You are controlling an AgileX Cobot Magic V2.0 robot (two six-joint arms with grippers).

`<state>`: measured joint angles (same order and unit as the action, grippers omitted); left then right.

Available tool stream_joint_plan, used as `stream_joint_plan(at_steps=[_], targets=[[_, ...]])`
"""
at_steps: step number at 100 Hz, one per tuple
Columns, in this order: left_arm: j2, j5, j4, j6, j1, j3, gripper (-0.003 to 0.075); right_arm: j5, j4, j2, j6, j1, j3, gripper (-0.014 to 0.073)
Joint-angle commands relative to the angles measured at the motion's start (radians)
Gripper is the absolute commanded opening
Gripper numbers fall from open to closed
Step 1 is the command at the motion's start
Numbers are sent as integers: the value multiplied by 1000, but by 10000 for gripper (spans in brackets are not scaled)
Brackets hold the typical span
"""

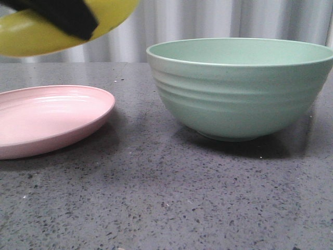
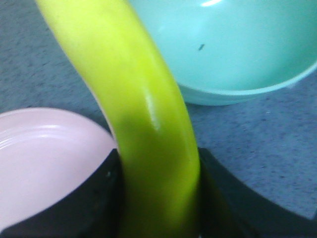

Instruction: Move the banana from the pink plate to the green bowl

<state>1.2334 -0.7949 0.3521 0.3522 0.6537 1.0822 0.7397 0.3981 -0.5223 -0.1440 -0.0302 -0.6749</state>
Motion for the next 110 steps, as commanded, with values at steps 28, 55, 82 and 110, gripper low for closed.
stream_joint_plan(at_steps=[28,55,82,110], targets=[[-31,188,91,5,246,36,-20,-232,441,-182,-23,181,-66,366],[-3,205,109,5,277,36,-20,-405,505,-313,-23,366,-66,366],[5,205,115,5,277,36,-20,-460,517,-467,-33,471,-149,366],[5,202,115,5,277,36,-20,-415,517,-588,-37,509,-249,361]])
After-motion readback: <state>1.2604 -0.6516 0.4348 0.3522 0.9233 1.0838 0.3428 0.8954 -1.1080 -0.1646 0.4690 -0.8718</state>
